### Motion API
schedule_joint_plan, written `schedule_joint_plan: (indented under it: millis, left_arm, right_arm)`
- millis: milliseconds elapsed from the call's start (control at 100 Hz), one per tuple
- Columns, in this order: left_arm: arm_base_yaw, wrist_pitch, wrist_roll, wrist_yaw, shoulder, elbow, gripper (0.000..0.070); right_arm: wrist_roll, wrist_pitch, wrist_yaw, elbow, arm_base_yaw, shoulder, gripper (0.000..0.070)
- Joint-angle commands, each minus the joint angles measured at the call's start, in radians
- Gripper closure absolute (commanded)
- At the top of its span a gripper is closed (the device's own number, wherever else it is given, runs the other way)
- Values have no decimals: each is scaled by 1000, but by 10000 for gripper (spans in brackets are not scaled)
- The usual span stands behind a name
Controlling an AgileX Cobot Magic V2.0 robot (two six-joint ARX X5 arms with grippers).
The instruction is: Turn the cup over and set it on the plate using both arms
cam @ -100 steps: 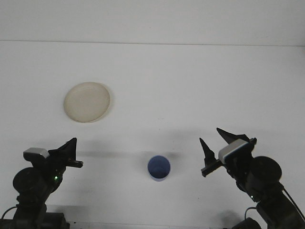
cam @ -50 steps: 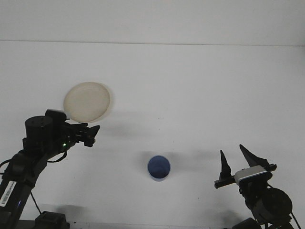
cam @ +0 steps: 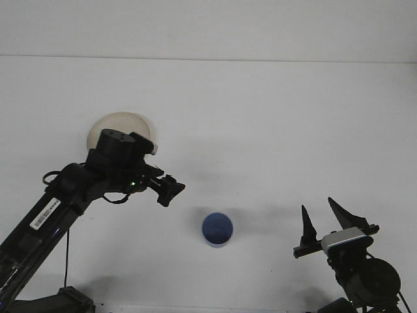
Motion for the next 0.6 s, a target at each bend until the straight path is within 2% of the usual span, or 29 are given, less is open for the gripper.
schedule_joint_plan:
  millis: [0,340,590]
  left_arm:
    - [-33,-29,40,5,52,40,156]
    - [-215,-59,47,0,237,69,156]
    - [-294,-55,50,-66,321,69,156]
  right_arm:
    - [-8,14,4,8,4,1,285]
    - [-8,16,3,8,4,1,285]
    - [-7,16,3,8,4,1,285]
